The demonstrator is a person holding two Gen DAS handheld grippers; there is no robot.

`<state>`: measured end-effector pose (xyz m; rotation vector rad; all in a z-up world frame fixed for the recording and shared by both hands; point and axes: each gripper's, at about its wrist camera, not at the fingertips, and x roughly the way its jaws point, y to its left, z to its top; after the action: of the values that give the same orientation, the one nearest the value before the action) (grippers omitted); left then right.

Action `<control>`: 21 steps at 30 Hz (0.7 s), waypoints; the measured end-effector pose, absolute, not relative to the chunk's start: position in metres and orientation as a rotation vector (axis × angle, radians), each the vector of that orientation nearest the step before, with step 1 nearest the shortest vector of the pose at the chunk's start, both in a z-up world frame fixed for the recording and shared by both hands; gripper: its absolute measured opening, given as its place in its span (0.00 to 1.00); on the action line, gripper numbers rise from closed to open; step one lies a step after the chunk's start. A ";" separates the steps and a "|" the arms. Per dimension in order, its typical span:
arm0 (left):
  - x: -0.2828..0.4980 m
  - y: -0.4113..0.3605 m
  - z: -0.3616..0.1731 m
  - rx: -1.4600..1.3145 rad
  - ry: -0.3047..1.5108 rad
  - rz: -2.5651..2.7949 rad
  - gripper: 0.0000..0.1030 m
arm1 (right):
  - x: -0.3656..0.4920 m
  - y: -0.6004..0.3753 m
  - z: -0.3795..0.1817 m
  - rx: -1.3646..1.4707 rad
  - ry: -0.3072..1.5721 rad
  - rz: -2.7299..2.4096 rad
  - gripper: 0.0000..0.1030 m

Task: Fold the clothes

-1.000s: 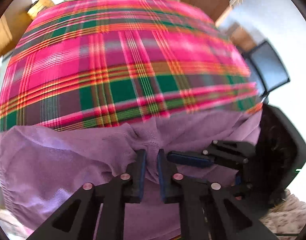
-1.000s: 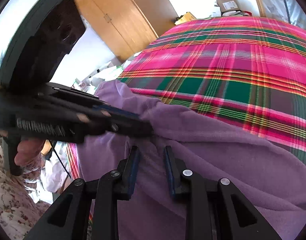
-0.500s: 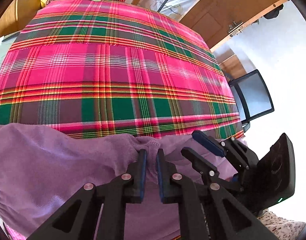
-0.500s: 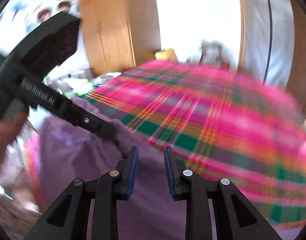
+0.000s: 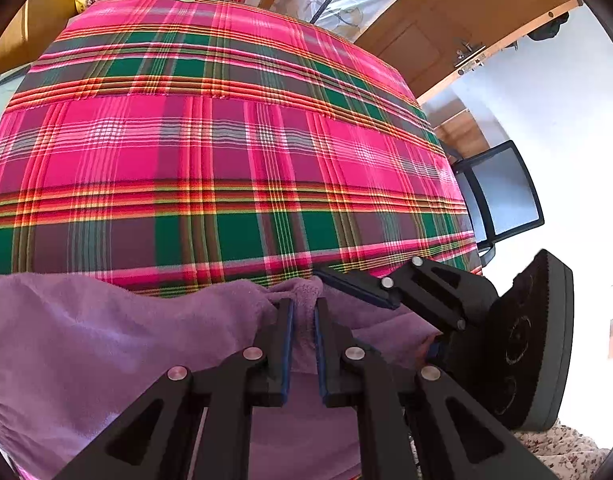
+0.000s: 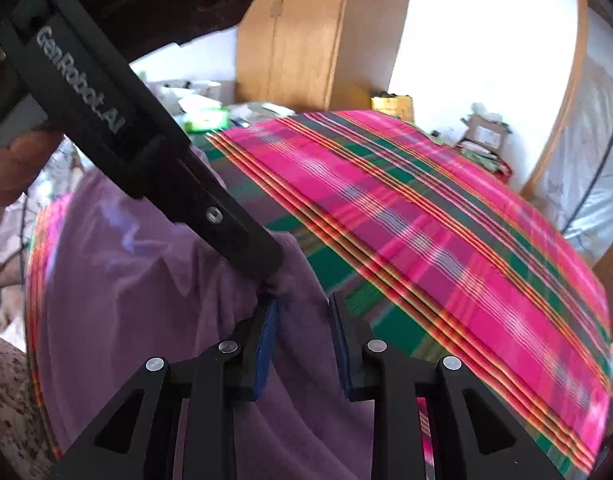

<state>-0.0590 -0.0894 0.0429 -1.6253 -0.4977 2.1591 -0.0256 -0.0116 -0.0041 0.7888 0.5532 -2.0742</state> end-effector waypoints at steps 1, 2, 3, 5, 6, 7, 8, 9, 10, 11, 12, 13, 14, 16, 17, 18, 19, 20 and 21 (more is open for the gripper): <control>-0.060 -0.090 0.042 -1.625 -0.502 2.158 0.10 | -0.030 -0.011 -0.004 0.799 0.539 -2.069 0.27; -0.062 -0.090 0.042 -1.625 -0.507 2.157 0.10 | -0.033 -0.010 -0.004 0.808 0.528 -2.065 0.27; -0.063 -0.091 0.041 -1.623 -0.515 2.153 0.10 | -0.035 -0.009 -0.003 0.810 0.518 -2.064 0.27; -0.065 -0.092 0.042 -1.619 -0.523 2.147 0.10 | -0.034 -0.007 0.001 0.794 0.515 -2.052 0.27; -0.066 -0.091 0.042 -1.620 -0.520 2.146 0.10 | -0.032 -0.006 0.003 0.787 0.519 -2.035 0.27; -0.067 -0.090 0.042 -1.621 -0.518 2.146 0.10 | -0.032 -0.005 0.004 0.784 0.526 -2.026 0.27; -0.067 -0.089 0.042 -1.622 -0.506 2.148 0.10 | -0.033 -0.005 0.005 0.786 0.530 -2.020 0.27; -0.068 -0.089 0.043 -1.622 -0.505 2.148 0.10 | -0.034 -0.005 0.006 0.790 0.532 -2.013 0.27; -0.070 -0.089 0.042 -1.629 -0.504 2.144 0.10 | -0.035 -0.006 0.006 0.794 0.534 -2.006 0.27; -0.071 -0.089 0.041 -1.639 -0.503 2.139 0.10 | -0.036 -0.007 0.006 0.798 0.537 -2.000 0.27; -0.072 -0.088 0.040 -1.645 -0.501 2.136 0.10 | -0.037 -0.009 0.007 0.795 0.548 -1.994 0.27; -0.072 -0.087 0.039 -1.649 -0.494 2.136 0.10 | -0.038 -0.011 0.008 0.789 0.565 -1.989 0.27; -0.073 -0.087 0.039 -1.654 -0.486 2.136 0.10 | -0.038 -0.014 0.008 0.785 0.581 -1.979 0.27; -0.074 -0.085 0.038 -1.662 -0.470 2.138 0.10 | -0.043 -0.018 0.004 0.800 0.599 -1.951 0.27; -0.075 -0.086 0.037 -1.663 -0.486 2.133 0.10 | -0.047 -0.019 0.001 0.816 0.594 -1.943 0.27; -0.076 -0.088 0.036 -1.662 -0.499 2.128 0.10 | -0.050 -0.018 0.000 0.828 0.577 -1.932 0.27; -0.077 -0.089 0.036 -1.661 -0.509 2.124 0.10 | -0.052 -0.017 0.000 0.837 0.552 -1.918 0.25; -0.078 -0.090 0.036 -1.660 -0.520 2.120 0.10 | -0.054 -0.015 0.000 0.845 0.529 -1.906 0.18; -0.079 -0.091 0.036 -1.659 -0.531 2.117 0.11 | -0.056 -0.012 0.001 0.852 0.504 -1.897 0.12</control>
<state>-0.0788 -0.0914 0.0359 -1.6587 -0.5306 2.1175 -0.0556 -0.0123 0.0012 0.8519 0.5040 -1.8971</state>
